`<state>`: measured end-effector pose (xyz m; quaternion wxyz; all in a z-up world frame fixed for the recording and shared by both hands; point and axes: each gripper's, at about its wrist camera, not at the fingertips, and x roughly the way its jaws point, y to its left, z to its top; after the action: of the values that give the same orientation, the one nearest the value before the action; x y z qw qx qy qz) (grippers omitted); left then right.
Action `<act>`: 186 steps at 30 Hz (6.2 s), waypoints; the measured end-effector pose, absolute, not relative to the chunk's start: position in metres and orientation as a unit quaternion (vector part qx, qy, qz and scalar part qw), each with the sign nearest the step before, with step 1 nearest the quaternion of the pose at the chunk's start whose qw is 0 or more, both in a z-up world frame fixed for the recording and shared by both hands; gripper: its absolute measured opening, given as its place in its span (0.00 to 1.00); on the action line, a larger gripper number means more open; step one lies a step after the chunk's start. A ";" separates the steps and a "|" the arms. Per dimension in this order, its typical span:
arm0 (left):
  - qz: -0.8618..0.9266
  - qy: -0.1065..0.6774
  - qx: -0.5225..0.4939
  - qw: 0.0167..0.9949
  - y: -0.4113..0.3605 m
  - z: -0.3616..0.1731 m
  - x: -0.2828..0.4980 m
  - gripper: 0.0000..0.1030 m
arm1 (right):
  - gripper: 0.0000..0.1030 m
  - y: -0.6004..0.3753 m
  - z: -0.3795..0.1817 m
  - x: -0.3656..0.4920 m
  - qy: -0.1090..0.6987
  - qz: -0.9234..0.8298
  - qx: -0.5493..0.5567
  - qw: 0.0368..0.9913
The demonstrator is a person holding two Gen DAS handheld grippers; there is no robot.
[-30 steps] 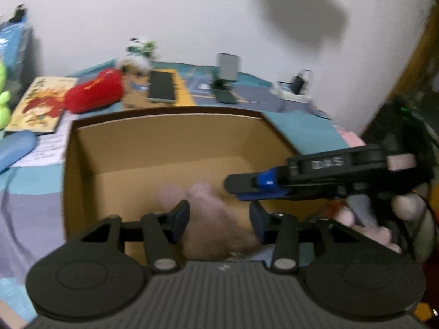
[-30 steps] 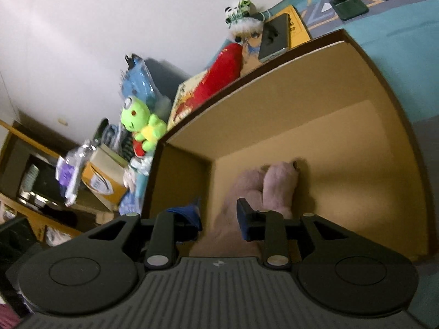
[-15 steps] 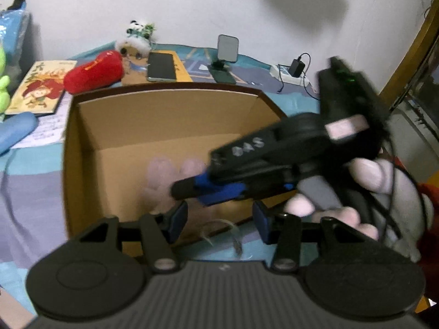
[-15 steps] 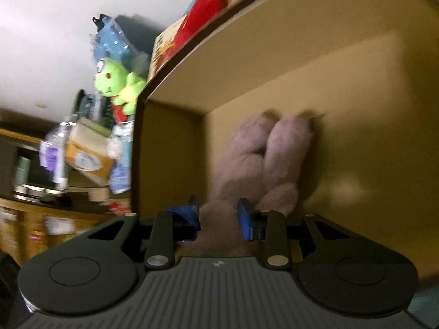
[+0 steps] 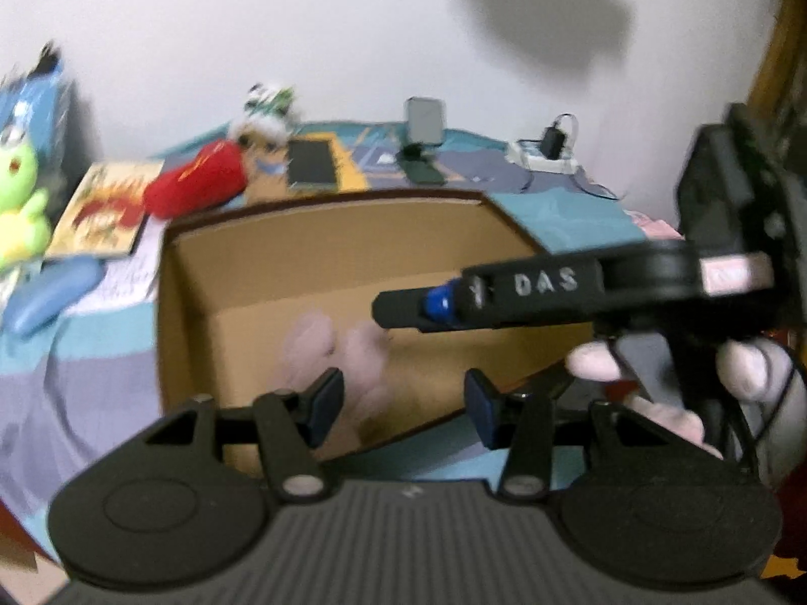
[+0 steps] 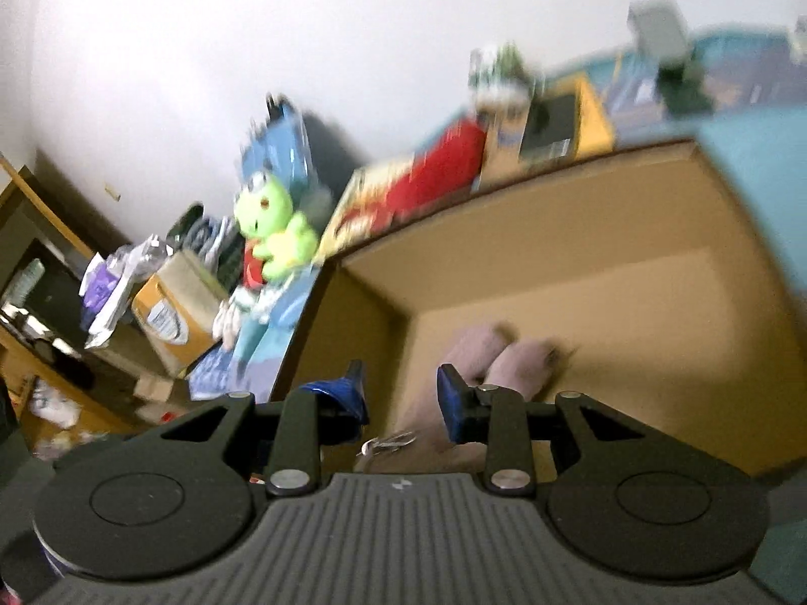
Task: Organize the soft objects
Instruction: 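Return the right gripper to the pile and grasp the red cloth, then carry the red cloth into the brown box and release it, then grasp the green sock from the pile with the right gripper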
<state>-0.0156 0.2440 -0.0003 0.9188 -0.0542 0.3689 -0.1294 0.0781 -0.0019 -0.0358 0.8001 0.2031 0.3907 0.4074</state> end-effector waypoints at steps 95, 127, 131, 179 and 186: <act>-0.203 0.432 -0.095 0.874 0.209 -0.049 0.111 0.03 | 0.01 0.005 -0.079 0.148 0.471 0.339 0.158 0.799; -0.119 0.401 -0.036 0.908 0.203 -0.006 0.049 0.47 | 0.12 -0.053 -0.050 0.110 0.438 0.409 0.239 0.764; -0.167 0.386 -0.033 0.907 0.170 0.009 0.035 0.47 | 0.12 -0.094 -0.045 0.102 0.414 0.401 0.256 0.776; -0.318 0.518 0.060 0.792 -0.099 -0.098 0.021 0.18 | 0.14 -0.305 -0.173 0.040 0.523 0.302 0.245 0.759; -0.322 0.497 0.055 0.804 -0.084 -0.077 0.011 0.17 | 0.13 -0.306 -0.161 0.034 0.510 0.335 0.274 0.743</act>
<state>0.0109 -0.0841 -0.0772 0.8041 0.0546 0.4968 -0.3220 0.0336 -0.3063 -0.1611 0.7431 0.2741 0.5101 0.3354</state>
